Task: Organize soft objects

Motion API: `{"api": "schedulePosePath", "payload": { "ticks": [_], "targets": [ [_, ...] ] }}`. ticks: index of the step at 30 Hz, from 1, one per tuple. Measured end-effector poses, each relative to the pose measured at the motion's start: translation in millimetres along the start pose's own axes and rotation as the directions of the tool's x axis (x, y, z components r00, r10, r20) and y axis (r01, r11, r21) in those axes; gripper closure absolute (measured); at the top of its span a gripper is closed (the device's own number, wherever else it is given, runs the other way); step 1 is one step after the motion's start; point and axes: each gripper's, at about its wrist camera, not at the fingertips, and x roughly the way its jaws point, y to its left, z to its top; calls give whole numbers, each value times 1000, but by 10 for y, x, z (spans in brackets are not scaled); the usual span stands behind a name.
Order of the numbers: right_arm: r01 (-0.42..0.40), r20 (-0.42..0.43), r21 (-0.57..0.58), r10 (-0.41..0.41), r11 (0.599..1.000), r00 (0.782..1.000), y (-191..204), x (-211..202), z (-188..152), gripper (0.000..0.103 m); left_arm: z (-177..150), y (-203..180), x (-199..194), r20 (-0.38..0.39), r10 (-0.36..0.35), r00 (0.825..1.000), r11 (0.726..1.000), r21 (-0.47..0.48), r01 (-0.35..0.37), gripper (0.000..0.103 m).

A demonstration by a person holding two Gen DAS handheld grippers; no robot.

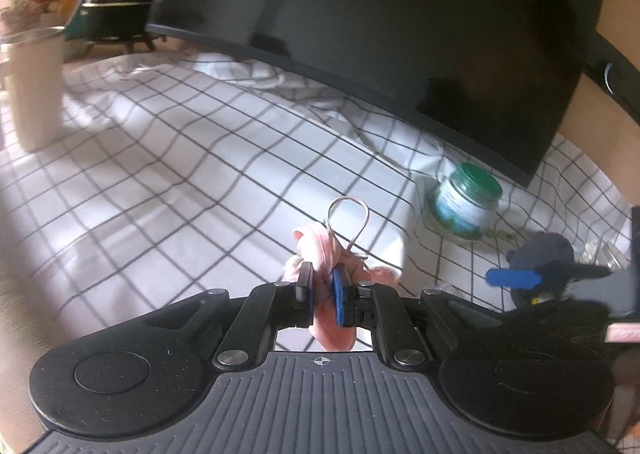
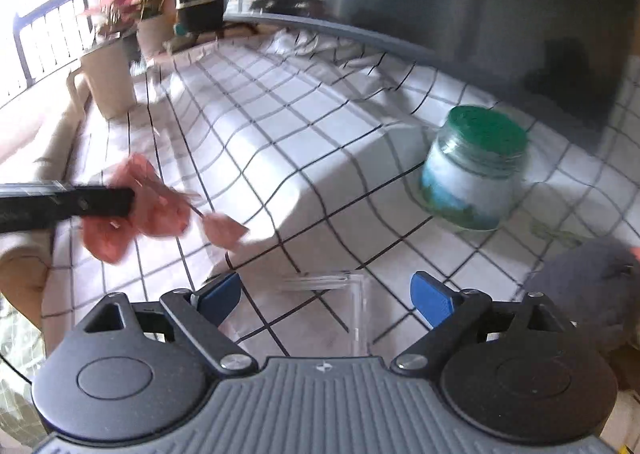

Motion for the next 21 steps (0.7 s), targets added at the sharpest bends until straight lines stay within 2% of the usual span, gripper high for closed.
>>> {"api": "schedulePosePath", "payload": {
  "ticks": [6, 9, 10, 11, 12, 17, 21],
  "targets": [
    [1, -23, -19, -2, 1000, 1000, 24, 196, -24, 12, -34, 125, -73, 2, 37, 999, 999, -23, -37, 91],
    [-14, -26, -31, 13, 999, 1000, 13, 230, -15, 25, -57, 156, -65, -8, 48, 999, 998, -31, -48, 91],
    [-18, -25, -37, 17, 999, 1000, 13, 219, -1, 36, -57, 156, -62, -11, 46, 999, 998, -29, -46, 91],
    [-21, -29, -39, 20, 999, 999, 2, 204, 17, 41, -54, 147, -59, -11, 45, 999, 999, -25, -45, 91],
    [-26, -39, -33, 25, 999, 999, -14, 199, 40, 41, -47, 136, -53, -11, 42, 999, 999, -20, -42, 91],
    [-12, 16, 3, 12, 1000, 1000, -130, -179, 112, 41, 111, -40, 8, 11, 5, 1000, 1000, 21, -5, 91],
    [30, 110, 17, -32, 999, 993, -303, -697, 266, 41, 407, -390, 93, 53, -70, 996, 993, 103, 64, 91]
  ]
}}
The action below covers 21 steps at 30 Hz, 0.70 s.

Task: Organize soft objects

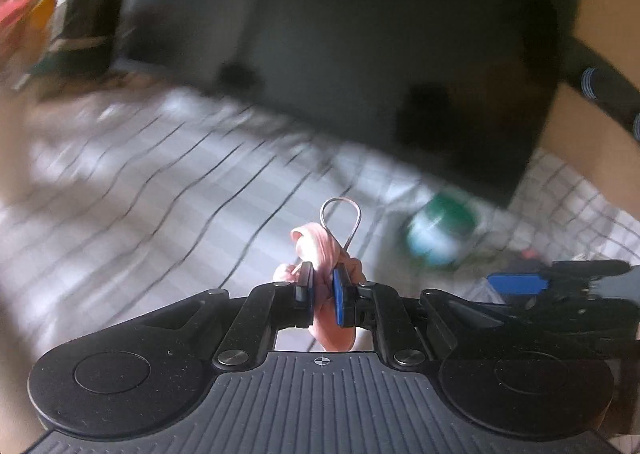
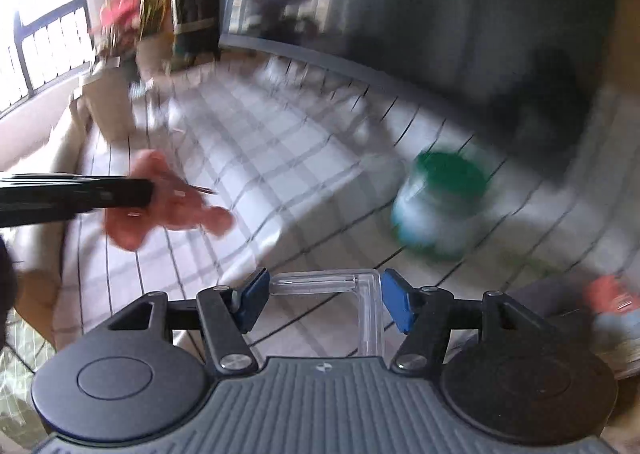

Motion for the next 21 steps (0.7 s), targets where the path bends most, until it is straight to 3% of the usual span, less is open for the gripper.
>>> {"api": "schedulePosePath", "payload": {
  "ticks": [4, 7, 11, 15, 19, 21],
  "targets": [
    [95, 88, 0, -94, 996, 992, -316, -497, 250, 41, 507, -476, 149, 97, -87, 991, 990, 120, 75, 91],
    [196, 148, 14, -196, 980, 969, -646, -870, 396, 41, 898, -891, 275, 158, -150, 976, 970, 217, 114, 91],
    [350, 200, 75, -357, 934, 912, -1171, -1348, 482, 41, 1286, -1430, 441, 197, -218, 956, 945, 288, 156, 91],
    [466, 217, 141, -486, 874, 846, -1598, -1805, 359, 41, 1448, -1965, 566, 180, -294, 939, 921, 315, 228, 91],
    [556, 196, 213, -592, 804, 781, -1956, -2183, 78, 41, 1385, -2576, 637, 115, -418, 901, 867, 348, 358, 91],
    [579, 168, 251, -624, 775, 763, -2101, -2301, -81, 41, 1292, -2895, 660, 58, -476, 878, 831, 356, 427, 91]
  ]
}}
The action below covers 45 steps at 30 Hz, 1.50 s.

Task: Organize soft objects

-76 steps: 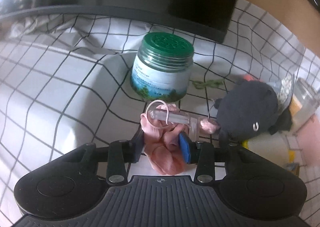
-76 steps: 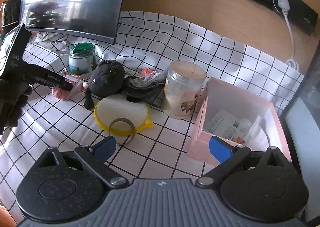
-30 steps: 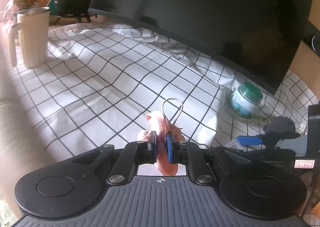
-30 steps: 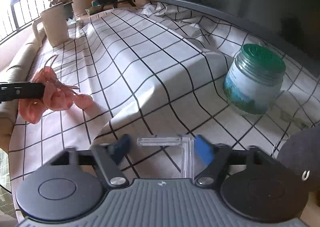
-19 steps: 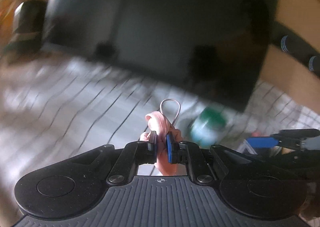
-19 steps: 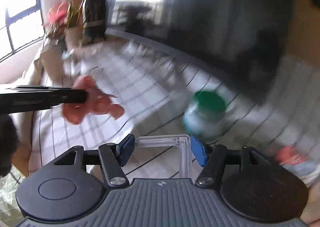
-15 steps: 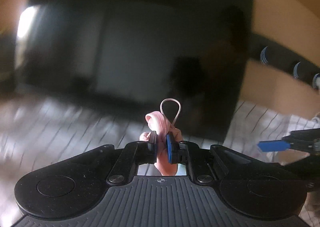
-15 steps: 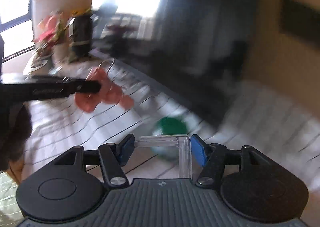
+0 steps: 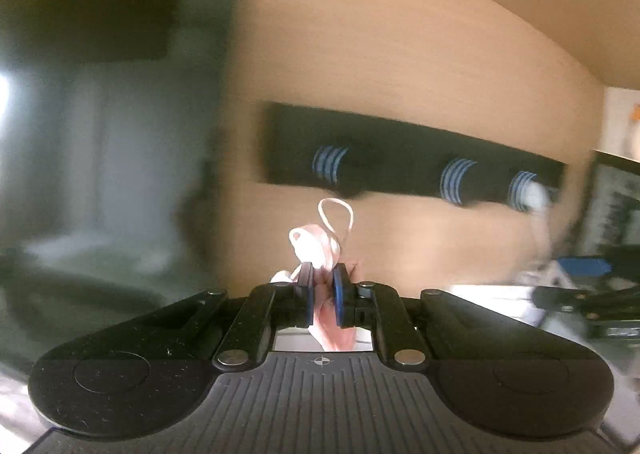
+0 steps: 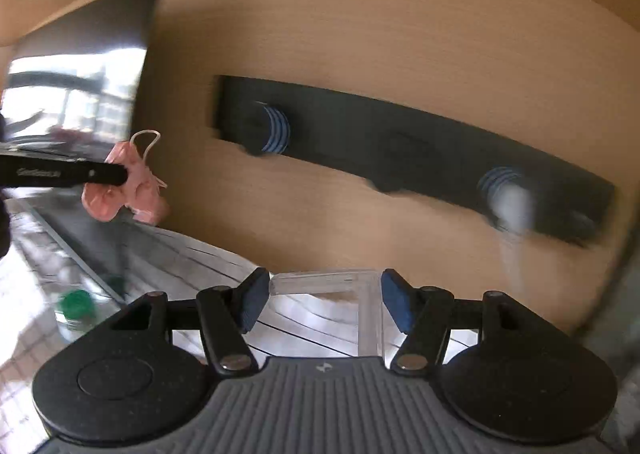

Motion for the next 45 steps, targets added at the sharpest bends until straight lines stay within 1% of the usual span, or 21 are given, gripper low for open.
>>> {"api": "schedulePosePath", "payload": {
  "ticks": [2, 4, 8, 11, 13, 15, 17, 18, 19, 21, 22, 24, 25, 28, 31, 32, 34, 37, 41, 43, 45],
  "targets": [
    [46, -24, 20, -45, 999, 999, -186, -18, -150, 41, -5, -285, 169, -30, -79, 996, 997, 17, 80, 91],
    [72, -44, 53, -70, 996, 997, -323, -43, -296, 41, -23, -590, 341, -60, -155, 986, 987, 32, 158, 91],
    [88, -101, 127, -75, 988, 992, -513, -10, -628, 41, -61, -1117, 734, -149, -296, 944, 953, 14, 301, 91],
    [94, -142, 156, -72, 983, 987, -591, 16, -930, 41, -166, -1396, 971, -206, -355, 912, 933, -12, 360, 90],
    [98, -164, 156, -73, 983, 984, -571, 63, -1075, 41, -246, -1492, 1115, -247, -372, 895, 927, -56, 370, 88],
    [82, -177, 166, -52, 983, 983, -552, 80, -1214, 41, -374, -1527, 1281, -316, -380, 869, 925, -122, 360, 85],
    [73, -189, 188, -37, 979, 981, -553, -4, -1350, 30, -519, -1543, 1452, -404, -351, 845, 936, -155, 315, 84],
    [74, -184, 196, -38, 978, 982, -505, -1, -1415, 21, -630, -1556, 1484, -429, -340, 837, 941, -151, 304, 84],
    [71, -178, 198, -36, 978, 983, -472, -50, -1481, 18, -738, -1544, 1477, -452, -326, 830, 945, -133, 299, 84],
    [72, -191, 184, -36, 980, 981, -433, -119, -1554, 18, -917, -1575, 1474, -507, -264, 820, 960, -58, 273, 84],
    [76, -200, 173, -41, 982, 979, -412, -146, -1594, 18, -974, -1570, 1441, -516, -226, 826, 968, -21, 252, 84],
    [81, -215, 158, -46, 984, 976, -381, -204, -1653, 18, -1049, -1514, 1316, -483, -183, 856, 976, 13, 216, 84],
    [81, -217, 156, -45, 984, 975, -375, -231, -1671, 18, -1067, -1436, 1223, -452, -180, 874, 980, -2, 201, 84],
    [68, -217, 164, -31, 984, 976, -344, -329, -1698, 18, -1063, -1138, 933, -385, -164, 908, 986, -77, 145, 84],
    [45, -212, 174, -7, 984, 977, -274, -382, -1696, 17, -1073, -783, 602, -313, -128, 941, 990, -92, 104, 84],
    [34, -209, 175, 3, 984, 978, -230, -394, -1683, 17, -1077, -668, 510, -292, -112, 950, 992, -89, 90, 84],
    [11, -202, 173, 25, 985, 979, -134, -395, -1653, 16, -1105, -410, 305, -274, -31, 961, 996, -83, 9, 84],
    [-45, -189, 166, 77, 985, 979, 88, -387, -1600, 13, -1176, 52, 33, -281, 119, 952, 976, -143, -164, 84],
    [-132, -186, 117, 153, 984, 971, 463, -337, -1528, 13, -1348, 663, -344, -313, 247, 917, 903, -268, -335, 84],
    [-171, -191, 84, 185, 982, 964, 654, -308, -1498, 13, -1448, 818, -471, -345, 256, 903, 885, -294, -362, 84],
    [-206, -203, 52, 212, 977, 956, 845, -267, -1476, 13, -1545, 880, -532, -375, 238, 896, 884, -300, -360, 84]
  ]
}}
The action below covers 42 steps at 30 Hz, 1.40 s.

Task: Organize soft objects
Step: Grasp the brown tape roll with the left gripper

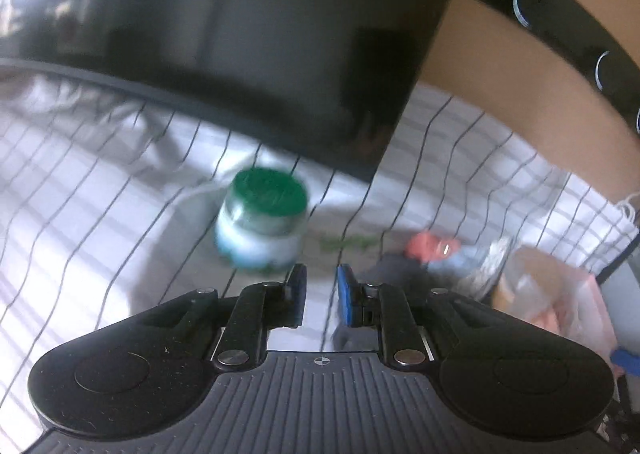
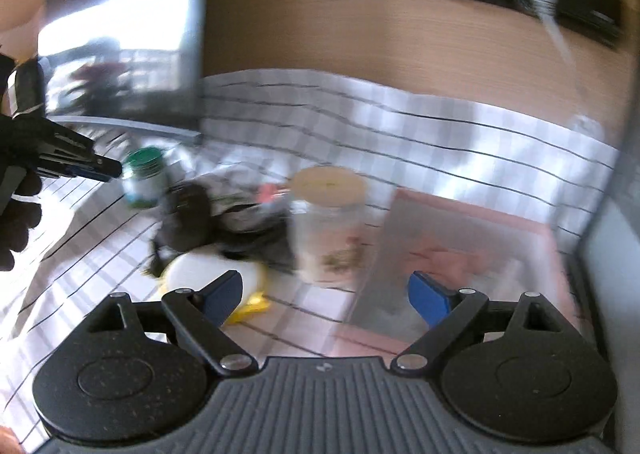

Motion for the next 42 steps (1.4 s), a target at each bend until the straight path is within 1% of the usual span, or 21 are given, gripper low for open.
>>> {"api": "schedulePosePath", "payload": {
  "ticks": [3, 6, 8, 11, 14, 16, 19, 24, 27, 30, 32, 35, 36, 39, 42],
  "targets": [
    [-29, -22, -38, 29, 999, 999, 213, 77, 4, 12, -163, 37, 28, -75, -35, 997, 999, 22, 37, 84],
    [-39, -55, -76, 35, 996, 998, 402, 157, -45, 12, -398, -92, 40, -132, -85, 988, 989, 112, 100, 84],
    [-43, -72, -102, 35, 994, 997, 480, 169, -98, 12, -555, -234, 52, -174, -116, 978, 969, 197, 150, 84],
    [-29, -89, -140, 17, 990, 996, 541, 151, -192, 12, -751, -443, 66, -224, -162, 961, 934, 279, 223, 84],
    [-15, -110, -153, -2, 988, 994, 522, 111, -282, 12, -826, -630, 84, -242, -235, 941, 908, 292, 302, 84],
    [-8, -129, -147, -11, 989, 992, 498, 78, -357, 12, -849, -739, 111, -247, -257, 934, 897, 298, 326, 84],
    [10, -153, -137, -32, 991, 988, 442, 33, -473, 12, -882, -897, 212, -255, -235, 938, 889, 334, 313, 84],
    [43, -177, -127, -66, 991, 982, 375, -40, -625, 12, -985, -1066, 397, -271, -153, 950, 881, 398, 256, 84],
    [57, -180, -115, -77, 992, 981, 340, -65, -666, 12, -1003, -1074, 437, -255, -149, 955, 876, 414, 248, 84],
    [65, -181, -108, -84, 992, 980, 322, -83, -678, 12, -998, -1033, 454, -249, -168, 954, 881, 395, 259, 84],
    [67, -176, -107, -85, 992, 981, 321, -93, -676, 12, -1035, -994, 443, -227, -181, 957, 888, 380, 258, 84],
    [74, -162, -116, -93, 990, 982, 325, -92, -659, 12, -1131, -985, 390, -177, -181, 968, 881, 409, 239, 88],
    [79, -155, -121, -98, 990, 983, 322, -91, -644, 12, -1146, -980, 368, -167, -179, 970, 882, 409, 233, 91],
    [85, -139, -121, -101, 989, 985, 299, -84, -578, 13, -1160, -927, 286, -135, -191, 972, 892, 390, 229, 93],
    [82, -118, -111, -95, 990, 988, 269, -79, -468, 12, -1145, -873, 161, -70, -177, 982, 893, 407, 190, 94]
  ]
}}
